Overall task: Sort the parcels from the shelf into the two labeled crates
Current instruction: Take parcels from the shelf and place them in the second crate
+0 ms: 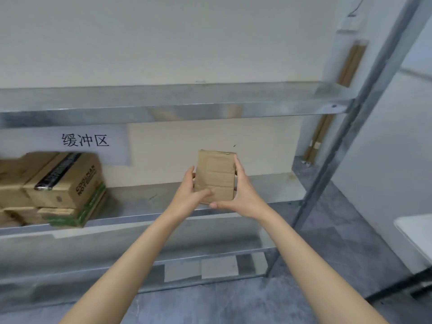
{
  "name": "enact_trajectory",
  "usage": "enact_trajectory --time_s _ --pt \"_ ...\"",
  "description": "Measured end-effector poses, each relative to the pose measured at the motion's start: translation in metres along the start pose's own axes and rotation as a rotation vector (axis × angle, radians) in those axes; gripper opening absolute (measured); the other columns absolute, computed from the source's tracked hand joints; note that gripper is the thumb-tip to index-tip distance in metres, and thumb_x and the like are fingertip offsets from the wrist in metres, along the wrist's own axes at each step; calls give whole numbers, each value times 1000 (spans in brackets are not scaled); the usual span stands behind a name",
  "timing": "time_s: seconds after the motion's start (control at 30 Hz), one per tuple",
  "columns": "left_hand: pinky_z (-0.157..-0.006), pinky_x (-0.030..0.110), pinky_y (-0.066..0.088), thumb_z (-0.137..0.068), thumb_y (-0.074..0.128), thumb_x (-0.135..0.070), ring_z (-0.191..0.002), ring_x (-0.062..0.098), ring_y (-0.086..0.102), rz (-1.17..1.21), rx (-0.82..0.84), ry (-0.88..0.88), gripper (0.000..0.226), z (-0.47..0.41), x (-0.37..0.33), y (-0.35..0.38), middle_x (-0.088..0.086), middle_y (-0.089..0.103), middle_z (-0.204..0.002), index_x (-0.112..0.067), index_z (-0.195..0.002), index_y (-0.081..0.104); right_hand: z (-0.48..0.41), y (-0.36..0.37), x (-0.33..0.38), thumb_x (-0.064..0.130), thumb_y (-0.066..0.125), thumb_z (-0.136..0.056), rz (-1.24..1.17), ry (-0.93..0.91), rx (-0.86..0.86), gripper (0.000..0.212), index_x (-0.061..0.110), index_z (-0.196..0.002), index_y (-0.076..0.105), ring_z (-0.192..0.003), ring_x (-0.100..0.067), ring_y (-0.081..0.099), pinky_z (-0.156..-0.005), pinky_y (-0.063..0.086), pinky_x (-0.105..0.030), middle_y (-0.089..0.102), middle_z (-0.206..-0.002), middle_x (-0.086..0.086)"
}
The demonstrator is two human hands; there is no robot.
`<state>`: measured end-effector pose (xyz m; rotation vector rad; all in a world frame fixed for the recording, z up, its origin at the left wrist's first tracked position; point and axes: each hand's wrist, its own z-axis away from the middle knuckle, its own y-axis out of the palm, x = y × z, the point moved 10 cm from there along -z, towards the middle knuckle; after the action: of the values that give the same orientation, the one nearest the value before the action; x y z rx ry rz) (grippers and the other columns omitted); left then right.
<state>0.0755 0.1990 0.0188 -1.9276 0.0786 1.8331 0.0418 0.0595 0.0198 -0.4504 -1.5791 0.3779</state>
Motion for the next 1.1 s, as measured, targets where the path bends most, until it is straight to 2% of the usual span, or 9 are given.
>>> enact_trajectory --time_s 0.13,0.3,0.37,0.5,0.6,0.77,0.9,1.03,1.1 --pt "-110 41 38 -72 65 -39 -126 18 47 44 51 109 87 18 -64 82 3 40 -136 -31 -148 23 67 -93 -11 41 92 -60 -40 1 -215 142 40 -153 -15 -131 -2 24 -112 25 -29 13 -155 8" --pt "-89 14 32 -74 61 -57 -94 -33 35 88 178 242 83 40 -129 192 -1 40 -130 -37 -148 30 155 -198 -24 56 87 -57 -11 20 -483 139 47 -149 -16 -122 -6 36 -100 35 -26 16 -143 11" --pt "-89 12 30 -79 64 -57 -91 -34 34 114 234 256 70 48 -149 235 -3 41 -123 -40 -142 39 189 -237 -29 60 85 -56 16 44 -579 137 39 -154 -10 -119 -3 37 -98 34 -23 19 -136 13" --pt "-100 20 26 -83 62 -56 -121 -6 33 137 371 305 63 69 -191 314 -3 42 -129 -43 -141 40 253 -303 -38 62 82 -60 46 70 -704 124 29 -156 10 -108 16 42 -96 32 -12 25 -123 12" --pt "-98 18 27 -79 62 -61 -123 -15 29 161 494 360 64 85 -223 368 -6 46 -131 -48 -138 42 300 -343 -46 56 81 -68 92 90 -769 104 33 -150 21 -103 30 34 -86 29 2 30 -122 8" --pt "-113 39 33 -72 67 -57 -126 5 50 198 694 450 57 117 -270 456 -13 60 -128 -45 -126 51 377 -405 -68 50 79 -75 154 185 -900 105 27 -156 15 -127 -2 39 -105 29 -19 32 -139 4" --pt "-108 27 35 -69 75 -53 -125 1 49 192 767 460 83 131 -289 520 -14 56 -134 -35 -142 40 428 -444 -86 47 80 -76 176 215 -992 107 31 -156 10 -133 -7 39 -113 35 -33 30 -147 10" --pt "-105 30 39 -79 79 -31 -128 14 46 176 784 506 71 134 -308 580 -7 56 -132 -29 -137 38 467 -485 -109 39 82 -77 179 267 -1108 108 33 -156 8 -130 -9 43 -110 42 -38 35 -144 10" --pt "-88 16 47 -76 81 -29 -116 3 53 178 847 512 73 135 -315 612 -7 57 -129 -27 -133 36 483 -507 -124 28 83 -78 190 302 -1174 107 31 -156 10 -126 -8 44 -104 48 -32 36 -145 3"
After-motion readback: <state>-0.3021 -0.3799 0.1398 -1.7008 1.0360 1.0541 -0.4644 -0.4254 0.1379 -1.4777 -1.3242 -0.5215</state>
